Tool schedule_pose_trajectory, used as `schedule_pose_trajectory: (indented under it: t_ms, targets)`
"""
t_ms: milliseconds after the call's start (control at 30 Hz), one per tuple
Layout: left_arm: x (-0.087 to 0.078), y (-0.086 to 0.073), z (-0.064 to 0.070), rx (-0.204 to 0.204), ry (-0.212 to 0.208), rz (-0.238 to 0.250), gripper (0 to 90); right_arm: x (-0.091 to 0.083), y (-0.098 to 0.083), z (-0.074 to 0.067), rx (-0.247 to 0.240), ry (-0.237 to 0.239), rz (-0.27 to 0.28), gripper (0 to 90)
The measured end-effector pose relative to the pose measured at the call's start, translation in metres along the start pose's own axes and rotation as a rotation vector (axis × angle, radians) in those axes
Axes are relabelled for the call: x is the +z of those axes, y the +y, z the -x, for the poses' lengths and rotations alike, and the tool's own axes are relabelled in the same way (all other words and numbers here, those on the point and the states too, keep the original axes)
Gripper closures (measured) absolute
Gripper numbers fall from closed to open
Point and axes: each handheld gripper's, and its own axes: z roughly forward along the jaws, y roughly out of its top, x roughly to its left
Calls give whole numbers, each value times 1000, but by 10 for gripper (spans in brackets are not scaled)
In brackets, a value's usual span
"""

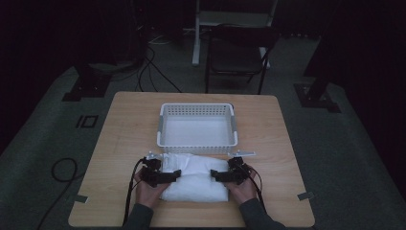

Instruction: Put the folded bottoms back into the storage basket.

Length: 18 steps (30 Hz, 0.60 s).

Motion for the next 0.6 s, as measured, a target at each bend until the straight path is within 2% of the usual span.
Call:
schedule_pose_trajectory:
  t_ms: [67,100,200,233,267,300,467,600]
  targets:
    - [0,1,-1,11,-9,-7,29,1,0,2,16,16,-3,92]
    - [0,1,-1,14,-12,-8,30,1,0,3,0,34,0,100]
    - [0,1,-1,13,-26,-12,45,1,0,4,4,81,4,179]
    - [0,1,-1,13,-26,-12,59,1,0,4,4,81,4,179]
    - [-2,2,-2,2,-61,-20,59,1,0,5,10,101,4,223]
    - [-2,2,-3,0,-66,-20,125,2,-1,7,40,157,4,286]
    - [-2,2,-5,-11,-141,-38,253,4,0,11,78,208,-1,353]
    - [-2,0,-6,-16,-174,-26,377,8,1,17,102,276,-12,490]
